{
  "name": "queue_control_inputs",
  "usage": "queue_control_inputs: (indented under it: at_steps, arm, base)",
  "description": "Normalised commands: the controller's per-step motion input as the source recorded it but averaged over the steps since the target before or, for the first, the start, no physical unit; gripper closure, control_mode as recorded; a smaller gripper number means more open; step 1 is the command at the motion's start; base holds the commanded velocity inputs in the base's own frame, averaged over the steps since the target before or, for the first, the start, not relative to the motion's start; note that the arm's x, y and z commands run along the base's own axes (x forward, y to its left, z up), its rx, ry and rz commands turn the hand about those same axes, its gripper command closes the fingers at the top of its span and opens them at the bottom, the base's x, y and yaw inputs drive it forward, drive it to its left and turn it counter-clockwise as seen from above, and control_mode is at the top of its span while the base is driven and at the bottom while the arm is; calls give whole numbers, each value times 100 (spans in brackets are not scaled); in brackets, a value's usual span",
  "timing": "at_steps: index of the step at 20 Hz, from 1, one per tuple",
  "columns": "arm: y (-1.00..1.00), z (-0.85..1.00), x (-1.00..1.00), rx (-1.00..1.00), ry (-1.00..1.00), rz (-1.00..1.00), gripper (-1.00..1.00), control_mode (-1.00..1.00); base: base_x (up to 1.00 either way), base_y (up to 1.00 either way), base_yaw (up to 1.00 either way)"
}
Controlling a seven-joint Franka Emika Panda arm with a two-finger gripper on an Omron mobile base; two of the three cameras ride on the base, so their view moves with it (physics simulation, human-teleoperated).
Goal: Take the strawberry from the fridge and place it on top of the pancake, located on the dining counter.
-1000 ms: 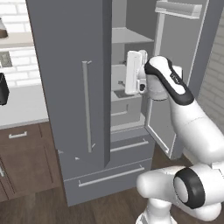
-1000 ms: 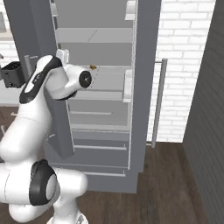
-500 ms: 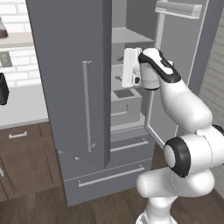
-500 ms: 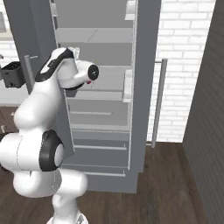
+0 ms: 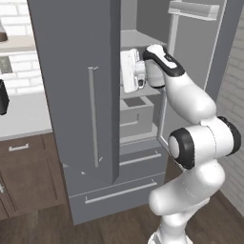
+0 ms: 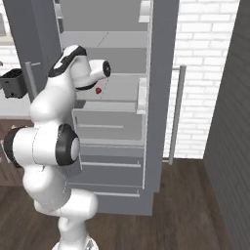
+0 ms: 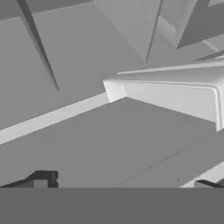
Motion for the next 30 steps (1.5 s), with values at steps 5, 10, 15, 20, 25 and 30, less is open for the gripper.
queue_control_inputs:
  at_steps: [5, 10, 15, 20, 25, 30]
  arm:
    - [100, -21, -31, -7, 0, 54, -100, -100]
    - [100, -16, -45, -11, -1, 54, -100, -100]
    - [100, -3, -47, -3, -3, 39, -100, -100]
    - [99, 0, -67, 9, -16, 19, -100, -100]
    - [77, -1, -98, 17, -31, 6, -100, -100]
    - [-5, -5, -50, 9, -42, -20, -100, -100]
  base:
    - [0, 0, 0]
    - [0, 0, 0]
    - [0, 0, 0]
    - [0, 0, 0]
    - [0, 0, 0]
    - [0, 0, 0]
